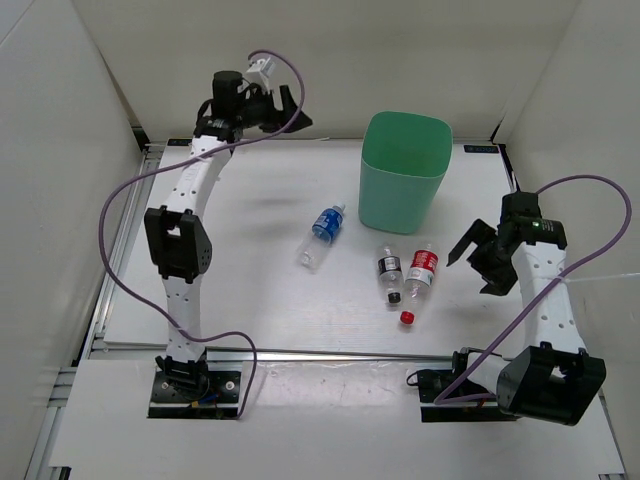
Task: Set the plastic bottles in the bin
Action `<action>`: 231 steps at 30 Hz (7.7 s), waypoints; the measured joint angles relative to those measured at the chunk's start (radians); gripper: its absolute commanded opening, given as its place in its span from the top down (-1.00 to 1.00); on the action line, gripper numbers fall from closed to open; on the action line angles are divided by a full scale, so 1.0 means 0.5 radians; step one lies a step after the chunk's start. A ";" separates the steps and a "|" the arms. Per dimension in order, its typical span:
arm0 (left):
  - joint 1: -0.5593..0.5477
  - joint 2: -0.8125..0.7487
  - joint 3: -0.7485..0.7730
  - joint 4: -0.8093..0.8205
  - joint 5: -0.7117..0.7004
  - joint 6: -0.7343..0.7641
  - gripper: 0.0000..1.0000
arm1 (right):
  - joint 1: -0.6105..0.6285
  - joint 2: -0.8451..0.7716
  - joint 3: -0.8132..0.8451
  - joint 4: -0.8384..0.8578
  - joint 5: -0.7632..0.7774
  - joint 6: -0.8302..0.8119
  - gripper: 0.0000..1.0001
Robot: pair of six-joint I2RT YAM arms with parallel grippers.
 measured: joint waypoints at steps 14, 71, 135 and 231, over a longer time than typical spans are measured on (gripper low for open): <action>-0.106 -0.120 -0.981 -0.414 -0.128 0.289 -1.00 | -0.014 0.066 -0.029 0.137 -0.021 0.027 -1.00; -0.506 0.082 -1.021 -0.401 -0.089 -0.008 -1.00 | -0.014 0.040 -0.282 0.194 -0.054 0.063 -1.00; -0.642 0.385 -0.803 -0.209 0.091 -0.588 -0.01 | -0.014 -0.014 -0.323 0.175 -0.058 0.062 -1.00; -0.694 0.118 -0.044 0.546 -0.833 -0.066 -1.00 | 0.092 -0.035 0.046 0.037 0.027 0.113 -1.00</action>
